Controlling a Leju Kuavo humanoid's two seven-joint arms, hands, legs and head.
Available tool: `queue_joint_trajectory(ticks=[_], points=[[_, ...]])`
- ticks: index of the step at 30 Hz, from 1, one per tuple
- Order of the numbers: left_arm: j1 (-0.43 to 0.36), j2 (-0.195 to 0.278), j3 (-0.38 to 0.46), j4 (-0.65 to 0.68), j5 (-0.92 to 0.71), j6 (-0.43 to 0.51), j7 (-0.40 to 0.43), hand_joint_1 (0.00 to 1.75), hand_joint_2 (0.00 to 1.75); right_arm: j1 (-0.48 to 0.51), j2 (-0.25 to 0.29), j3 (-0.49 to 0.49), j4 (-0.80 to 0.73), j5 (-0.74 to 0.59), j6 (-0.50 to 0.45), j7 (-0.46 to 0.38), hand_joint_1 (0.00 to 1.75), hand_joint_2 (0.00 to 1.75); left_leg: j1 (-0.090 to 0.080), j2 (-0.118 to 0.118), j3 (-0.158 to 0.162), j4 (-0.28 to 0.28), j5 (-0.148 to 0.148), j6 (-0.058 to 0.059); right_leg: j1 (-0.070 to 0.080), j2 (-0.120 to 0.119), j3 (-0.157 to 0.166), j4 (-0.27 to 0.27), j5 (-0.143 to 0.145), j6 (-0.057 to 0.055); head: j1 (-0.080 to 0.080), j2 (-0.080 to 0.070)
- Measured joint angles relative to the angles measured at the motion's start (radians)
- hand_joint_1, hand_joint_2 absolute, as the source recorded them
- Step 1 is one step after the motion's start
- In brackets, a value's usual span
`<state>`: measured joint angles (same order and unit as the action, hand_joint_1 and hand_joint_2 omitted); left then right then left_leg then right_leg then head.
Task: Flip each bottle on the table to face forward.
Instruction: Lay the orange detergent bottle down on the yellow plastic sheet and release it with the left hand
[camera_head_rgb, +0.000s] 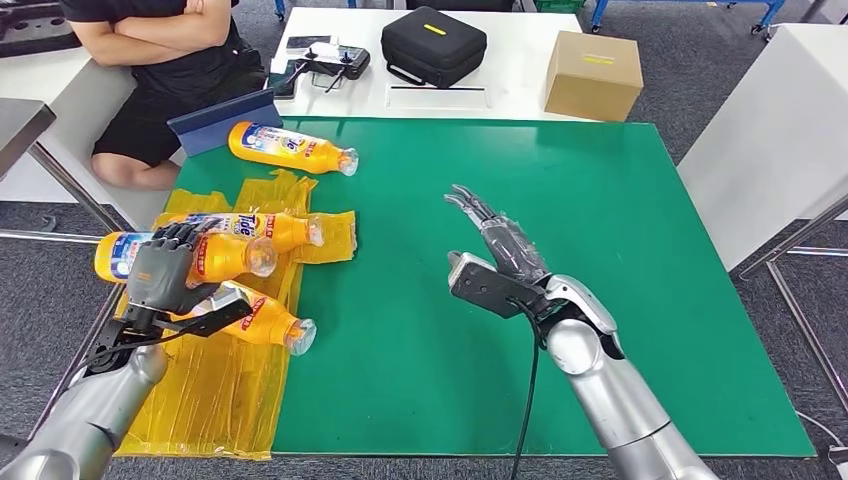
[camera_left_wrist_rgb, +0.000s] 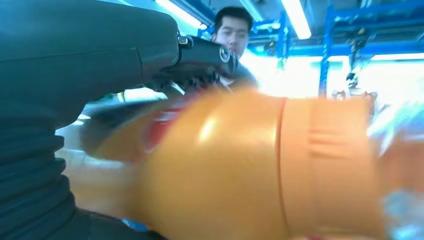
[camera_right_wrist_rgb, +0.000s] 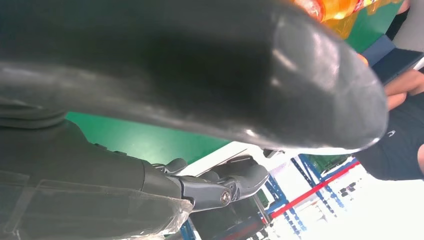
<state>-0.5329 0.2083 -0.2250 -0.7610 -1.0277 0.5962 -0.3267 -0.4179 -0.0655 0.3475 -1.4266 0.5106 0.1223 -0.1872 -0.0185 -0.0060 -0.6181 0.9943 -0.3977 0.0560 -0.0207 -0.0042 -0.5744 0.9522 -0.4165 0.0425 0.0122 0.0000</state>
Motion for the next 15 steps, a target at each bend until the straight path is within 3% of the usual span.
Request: queue_joint_trajectory(ticks=[1, 6, 15], points=[[-0.013, 0.0, 0.002, 0.018, -0.01, -0.009, 0.01, 0.0, 0.0, 0.002, 0.001, 0.001, -0.004, 0.003, 0.0, 0.0, 0.0, 0.0, 0.0, 0.0, 0.0, 0.0, 0.0, 0.0, 0.0, 0.0, 0.0, 0.0, 0.0, 0.0, 0.0, 0.0], [-0.076, -0.002, 0.003, 0.1, -0.061, -0.057, 0.059, 0.0, 0.0, 0.022, 0.003, 0.001, -0.027, 0.017, -0.002, 0.004, 0.0, 0.0, 0.0, 0.0, 0.0, 0.0, 0.0, 0.0, 0.0, 0.0, 0.0, 0.0, 0.0, 0.0, 0.0, 0.0], [-0.091, -0.011, 0.003, 0.151, -0.05, -0.061, 0.042, 0.0, 0.0, 0.046, 0.003, 0.001, -0.055, 0.031, -0.003, 0.007, 0.0, 0.0, 0.0, 0.001, 0.001, 0.0, 0.0, 0.0, 0.0, 0.0, 0.0, 0.0, 0.0, 0.0, 0.0, 0.0]])
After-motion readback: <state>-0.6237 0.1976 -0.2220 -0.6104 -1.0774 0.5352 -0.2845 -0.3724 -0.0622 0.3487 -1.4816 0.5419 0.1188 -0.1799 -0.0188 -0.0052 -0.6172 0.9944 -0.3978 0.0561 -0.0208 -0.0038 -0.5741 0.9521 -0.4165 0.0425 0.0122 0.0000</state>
